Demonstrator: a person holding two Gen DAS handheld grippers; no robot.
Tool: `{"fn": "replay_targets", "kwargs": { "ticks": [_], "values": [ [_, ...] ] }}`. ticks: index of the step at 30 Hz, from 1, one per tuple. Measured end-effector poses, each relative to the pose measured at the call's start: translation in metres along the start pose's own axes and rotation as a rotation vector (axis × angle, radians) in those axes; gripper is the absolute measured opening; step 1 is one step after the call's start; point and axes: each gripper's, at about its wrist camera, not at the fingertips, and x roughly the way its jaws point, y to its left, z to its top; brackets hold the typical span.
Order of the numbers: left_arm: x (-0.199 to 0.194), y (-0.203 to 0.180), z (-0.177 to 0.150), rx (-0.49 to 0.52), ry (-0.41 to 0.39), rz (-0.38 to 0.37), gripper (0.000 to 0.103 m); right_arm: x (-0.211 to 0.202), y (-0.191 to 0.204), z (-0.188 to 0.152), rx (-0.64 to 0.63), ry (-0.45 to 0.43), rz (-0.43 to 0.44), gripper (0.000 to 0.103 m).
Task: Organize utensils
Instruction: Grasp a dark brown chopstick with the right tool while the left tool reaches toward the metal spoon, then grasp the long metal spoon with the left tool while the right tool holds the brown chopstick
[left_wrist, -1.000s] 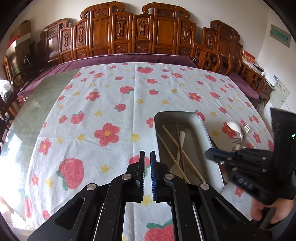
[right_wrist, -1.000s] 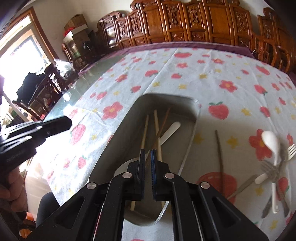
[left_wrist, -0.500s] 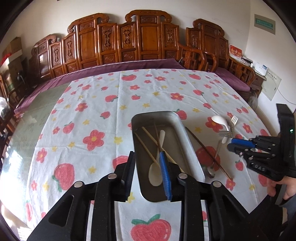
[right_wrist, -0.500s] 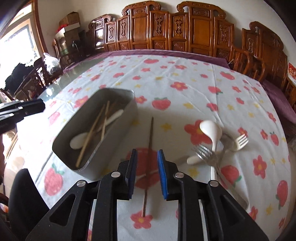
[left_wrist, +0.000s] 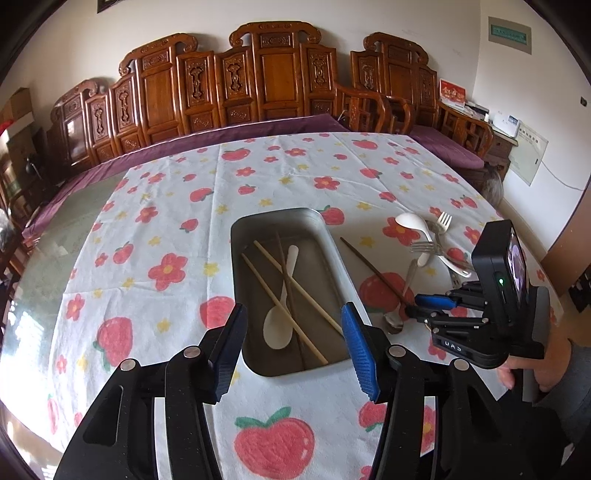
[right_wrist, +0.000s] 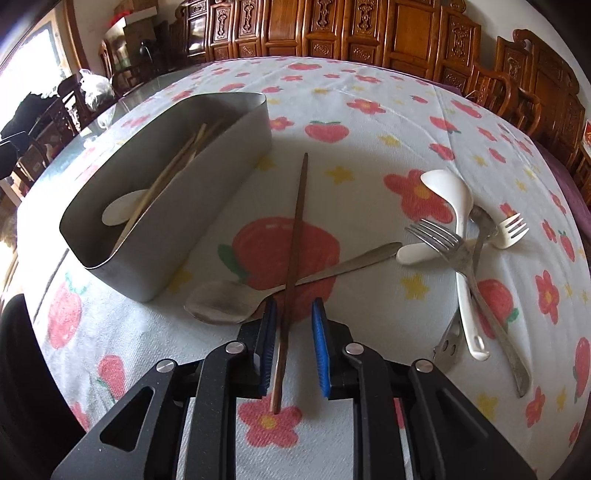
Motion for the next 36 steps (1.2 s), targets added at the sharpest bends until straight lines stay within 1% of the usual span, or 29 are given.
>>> {"fn": "replay_targets", "kwargs": {
  "ticks": [2,4,9,12,14,21,25,28,31,33,36],
  "values": [
    [0.000,-0.003,0.000,0.007,0.002,0.000,0.051,0.000,0.000,0.000,-0.009,0.003,-0.017,0.012],
    [-0.001,-0.006,0.000,0.011,0.001,-0.002,0.051,-0.001,-0.001,-0.001,-0.015,0.004,-0.027,0.007],
    [-0.001,-0.012,-0.001,0.021,0.003,-0.003,0.051,-0.007,-0.009,-0.006,-0.006,0.006,-0.015,0.006],
    [0.003,-0.021,-0.002,0.042,0.010,-0.009,0.051,-0.020,-0.015,-0.011,0.004,-0.014,-0.014,0.006],
    [0.006,-0.031,-0.002,0.065,0.014,-0.012,0.051,-0.037,-0.022,-0.015,0.014,-0.038,-0.005,0.006],
    [0.026,-0.082,-0.003,0.210,0.039,-0.041,0.051,-0.082,-0.046,-0.034,0.026,-0.095,0.009,0.006],
    [0.046,-0.109,-0.006,0.304,0.079,-0.043,0.050,-0.089,-0.056,-0.044,0.031,-0.104,0.016,0.006],
    [0.061,-0.125,-0.010,0.373,0.119,-0.037,0.048,-0.094,-0.061,-0.044,0.033,-0.115,0.015,0.006],
    [0.076,-0.134,-0.012,0.437,0.162,-0.027,0.041,-0.099,-0.069,-0.041,0.054,-0.135,0.028,0.006],
    [0.085,-0.138,-0.014,0.473,0.190,-0.028,0.041,-0.102,-0.072,-0.039,0.069,-0.142,0.038,0.006],
    [0.097,-0.144,-0.017,0.535,0.229,-0.007,0.039,-0.106,-0.075,-0.038,0.079,-0.151,0.052,0.006]
  ]
}}
